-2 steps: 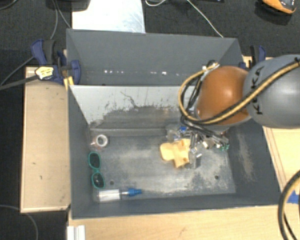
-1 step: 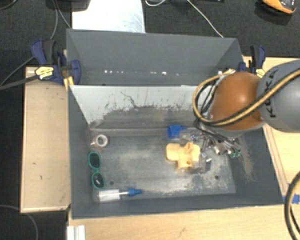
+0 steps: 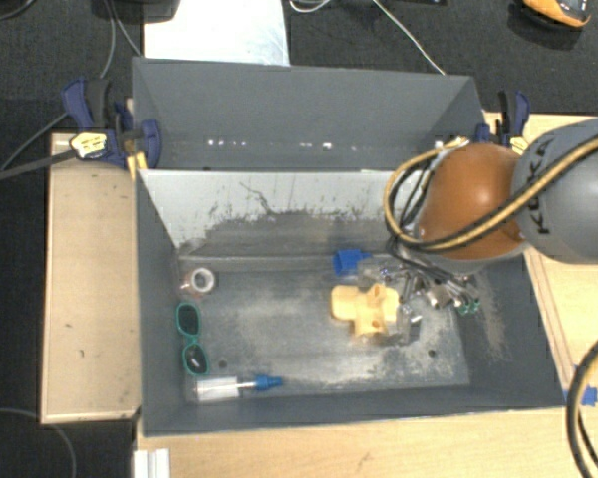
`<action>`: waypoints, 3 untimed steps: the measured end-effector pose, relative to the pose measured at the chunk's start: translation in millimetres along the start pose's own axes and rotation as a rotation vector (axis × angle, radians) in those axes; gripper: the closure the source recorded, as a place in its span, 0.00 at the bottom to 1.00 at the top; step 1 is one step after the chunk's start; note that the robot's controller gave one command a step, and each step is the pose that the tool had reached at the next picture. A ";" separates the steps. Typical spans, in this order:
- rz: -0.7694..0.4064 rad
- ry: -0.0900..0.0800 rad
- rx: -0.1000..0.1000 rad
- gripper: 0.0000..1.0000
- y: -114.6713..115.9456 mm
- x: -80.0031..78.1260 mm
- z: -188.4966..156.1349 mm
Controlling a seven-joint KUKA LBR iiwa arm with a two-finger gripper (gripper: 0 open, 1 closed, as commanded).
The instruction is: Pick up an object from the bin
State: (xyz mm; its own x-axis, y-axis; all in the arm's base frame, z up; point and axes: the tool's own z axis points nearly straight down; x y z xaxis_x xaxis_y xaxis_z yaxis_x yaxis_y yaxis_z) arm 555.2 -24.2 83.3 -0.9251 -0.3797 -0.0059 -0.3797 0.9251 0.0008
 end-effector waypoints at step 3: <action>0.003 0.000 0.000 1.00 0.0 0.0 0.0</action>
Offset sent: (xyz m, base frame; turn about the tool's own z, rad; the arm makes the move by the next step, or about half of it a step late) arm 0.0000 0.0000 0.0000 0.0000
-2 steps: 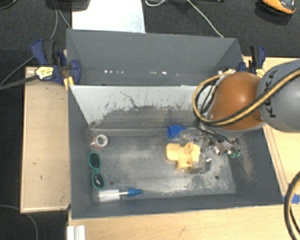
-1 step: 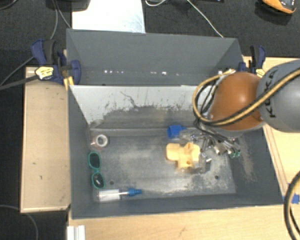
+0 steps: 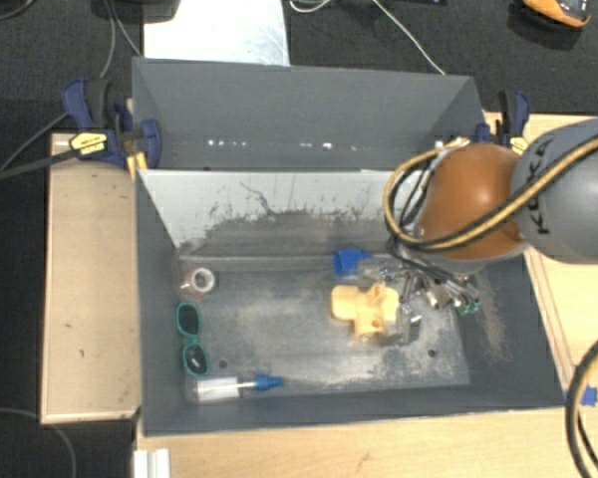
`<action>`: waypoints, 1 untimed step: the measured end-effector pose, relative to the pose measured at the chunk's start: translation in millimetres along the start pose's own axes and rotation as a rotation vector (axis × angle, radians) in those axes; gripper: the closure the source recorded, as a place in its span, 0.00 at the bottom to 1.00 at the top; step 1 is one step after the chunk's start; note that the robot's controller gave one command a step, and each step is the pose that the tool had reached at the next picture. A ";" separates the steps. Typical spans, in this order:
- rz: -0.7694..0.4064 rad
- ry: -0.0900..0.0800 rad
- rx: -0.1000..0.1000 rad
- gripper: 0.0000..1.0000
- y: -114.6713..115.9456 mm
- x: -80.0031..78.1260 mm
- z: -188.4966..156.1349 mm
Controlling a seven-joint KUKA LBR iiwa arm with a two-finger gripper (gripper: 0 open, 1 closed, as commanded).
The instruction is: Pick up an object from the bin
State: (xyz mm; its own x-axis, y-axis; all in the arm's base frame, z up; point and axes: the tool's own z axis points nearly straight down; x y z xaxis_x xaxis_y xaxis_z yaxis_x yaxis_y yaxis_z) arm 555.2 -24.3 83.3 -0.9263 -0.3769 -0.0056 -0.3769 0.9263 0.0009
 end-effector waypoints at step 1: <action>0.001 0.000 0.000 1.00 0.0 0.0 0.0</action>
Offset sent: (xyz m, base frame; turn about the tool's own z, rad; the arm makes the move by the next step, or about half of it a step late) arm 0.0000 0.0000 0.0000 0.0000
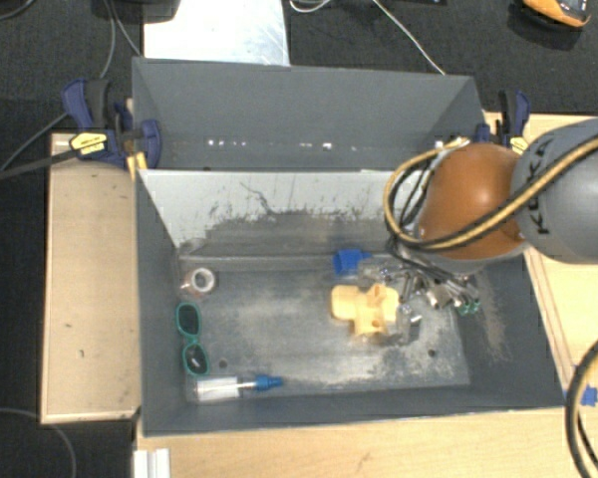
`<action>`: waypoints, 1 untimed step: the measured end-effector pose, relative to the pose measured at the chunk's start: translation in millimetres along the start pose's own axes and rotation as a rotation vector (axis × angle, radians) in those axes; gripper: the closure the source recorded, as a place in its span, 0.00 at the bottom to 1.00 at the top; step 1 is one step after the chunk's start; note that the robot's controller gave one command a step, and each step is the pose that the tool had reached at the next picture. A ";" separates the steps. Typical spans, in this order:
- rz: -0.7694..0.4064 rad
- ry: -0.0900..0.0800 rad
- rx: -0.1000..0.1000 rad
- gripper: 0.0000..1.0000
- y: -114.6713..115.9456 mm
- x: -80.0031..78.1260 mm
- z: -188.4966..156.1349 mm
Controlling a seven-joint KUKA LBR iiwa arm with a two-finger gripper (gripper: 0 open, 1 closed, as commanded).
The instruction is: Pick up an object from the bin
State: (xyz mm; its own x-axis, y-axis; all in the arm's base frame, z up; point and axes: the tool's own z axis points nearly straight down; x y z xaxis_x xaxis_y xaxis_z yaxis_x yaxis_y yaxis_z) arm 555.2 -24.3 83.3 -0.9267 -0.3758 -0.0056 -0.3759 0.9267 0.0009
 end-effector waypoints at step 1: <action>0.000 0.000 0.000 1.00 0.0 0.0 0.0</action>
Offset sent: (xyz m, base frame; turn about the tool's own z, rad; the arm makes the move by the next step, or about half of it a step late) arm 0.0000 0.0000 0.0000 0.0000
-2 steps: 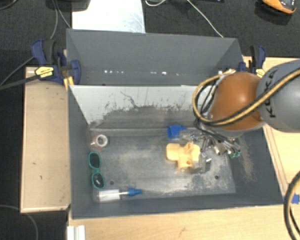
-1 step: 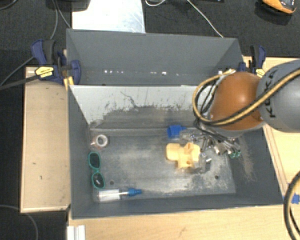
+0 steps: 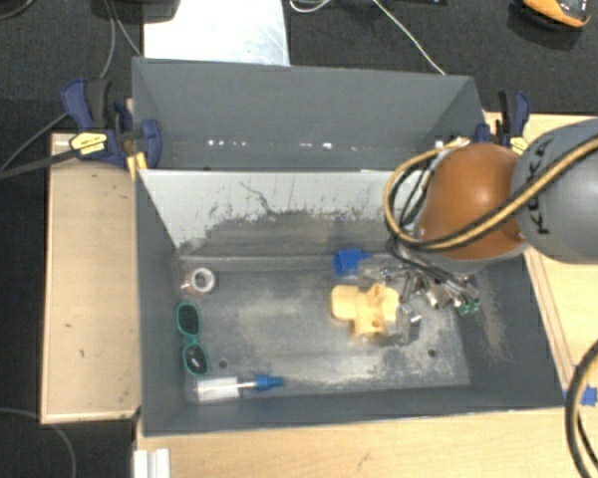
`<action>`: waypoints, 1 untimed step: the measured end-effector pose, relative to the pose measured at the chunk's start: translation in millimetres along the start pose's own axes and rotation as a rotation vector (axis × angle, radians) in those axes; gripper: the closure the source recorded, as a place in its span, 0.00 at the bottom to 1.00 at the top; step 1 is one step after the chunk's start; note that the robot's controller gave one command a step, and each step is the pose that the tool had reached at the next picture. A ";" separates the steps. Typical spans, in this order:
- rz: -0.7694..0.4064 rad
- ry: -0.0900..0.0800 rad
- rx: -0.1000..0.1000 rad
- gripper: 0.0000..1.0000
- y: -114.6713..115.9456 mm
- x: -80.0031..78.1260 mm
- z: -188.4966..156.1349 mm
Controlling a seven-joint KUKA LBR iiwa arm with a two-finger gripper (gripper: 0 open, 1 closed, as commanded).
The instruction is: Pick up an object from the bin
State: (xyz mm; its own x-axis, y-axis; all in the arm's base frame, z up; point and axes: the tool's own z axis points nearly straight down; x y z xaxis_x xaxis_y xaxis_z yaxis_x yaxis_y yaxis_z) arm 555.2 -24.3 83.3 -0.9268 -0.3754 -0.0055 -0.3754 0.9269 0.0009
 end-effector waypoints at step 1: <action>0.001 0.000 0.000 1.00 0.0 0.0 0.0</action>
Offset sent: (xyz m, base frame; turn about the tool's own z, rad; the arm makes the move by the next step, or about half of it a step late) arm 0.0000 0.0000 0.0000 0.0000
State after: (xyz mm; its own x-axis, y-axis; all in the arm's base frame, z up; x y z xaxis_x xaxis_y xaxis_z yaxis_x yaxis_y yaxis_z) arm 555.2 -24.3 83.3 -0.9271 -0.3748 -0.0055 -0.3748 0.9271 0.0010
